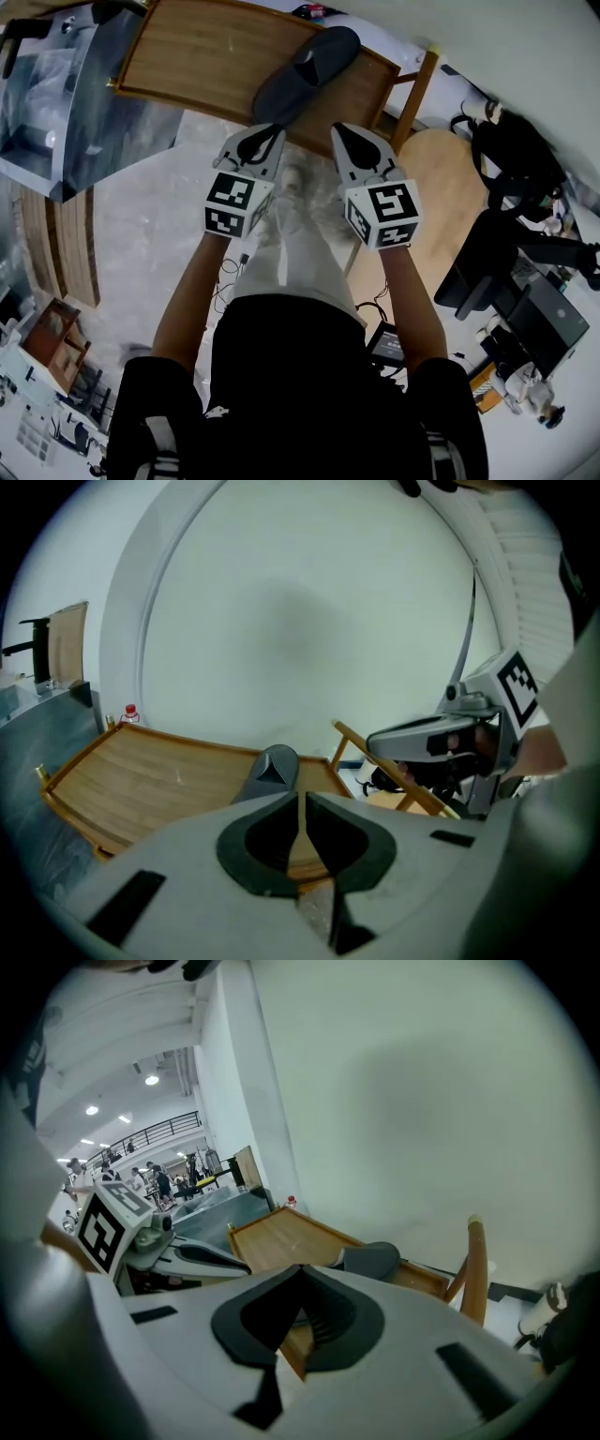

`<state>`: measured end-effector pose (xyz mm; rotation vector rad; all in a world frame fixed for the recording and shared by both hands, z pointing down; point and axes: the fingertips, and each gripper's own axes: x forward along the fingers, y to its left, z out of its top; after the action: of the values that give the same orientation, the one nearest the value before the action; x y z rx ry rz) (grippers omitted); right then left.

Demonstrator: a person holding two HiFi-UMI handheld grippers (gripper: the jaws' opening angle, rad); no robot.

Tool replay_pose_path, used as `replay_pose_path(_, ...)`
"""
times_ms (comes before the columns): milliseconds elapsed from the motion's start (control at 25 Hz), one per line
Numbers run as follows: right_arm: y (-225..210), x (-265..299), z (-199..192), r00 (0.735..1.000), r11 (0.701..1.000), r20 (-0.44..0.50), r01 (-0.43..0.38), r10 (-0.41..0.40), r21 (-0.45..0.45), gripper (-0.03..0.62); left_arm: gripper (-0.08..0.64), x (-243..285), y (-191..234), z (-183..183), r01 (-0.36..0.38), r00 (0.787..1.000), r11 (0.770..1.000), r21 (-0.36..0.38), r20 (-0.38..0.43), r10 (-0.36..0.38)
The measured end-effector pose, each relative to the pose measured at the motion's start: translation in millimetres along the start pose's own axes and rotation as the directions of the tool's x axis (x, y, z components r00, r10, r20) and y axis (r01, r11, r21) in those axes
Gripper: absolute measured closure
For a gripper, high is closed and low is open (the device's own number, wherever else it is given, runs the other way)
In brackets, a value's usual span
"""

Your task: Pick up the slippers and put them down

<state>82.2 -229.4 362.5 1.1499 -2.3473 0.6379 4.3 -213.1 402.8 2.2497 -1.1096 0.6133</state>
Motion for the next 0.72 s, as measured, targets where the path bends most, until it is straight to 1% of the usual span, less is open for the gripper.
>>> replay_pose_path(120,-7,2,-5,1.0,1.0,0.006,0.002,-0.002,0.025,0.592,0.552,14,5,-1,-0.006,1.0,1.0,0.011,-0.011,0.006)
replay_pose_path(320,-14,5,-10,1.0,0.999,0.009,0.003,-0.003,0.037,0.592,0.551,33,14,-9,-0.013,0.996,0.999,0.042,-0.085,0.016)
replay_pose_path(440,-19,6,-14,1.0,0.999,0.009,0.01,-0.011,0.048,0.592,0.551,46,18,-7,-0.016,0.996,0.998,0.066,-0.086,0.022)
replay_pose_path(480,-21,6,-15,1.0,0.998,0.009,0.013,-0.013,0.054,0.592,0.54,50,20,-7,-0.017,0.996,0.997,0.07,-0.084,0.023)
replay_pose_path(560,-25,8,-17,1.0,0.998,0.01,0.016,-0.017,0.063,0.592,0.477,58,22,-6,-0.011,0.995,0.998,0.063,-0.098,0.017)
replay_pose_path(640,-26,10,-18,1.0,0.997,0.011,0.016,-0.017,0.069,0.592,0.447,66,27,-7,-0.014,0.994,0.998,0.057,-0.105,0.02)
replay_pose_path(720,-28,11,-20,1.0,0.997,0.011,0.016,-0.017,0.077,0.592,0.405,75,32,-8,-0.021,0.994,0.997,0.07,-0.106,0.029)
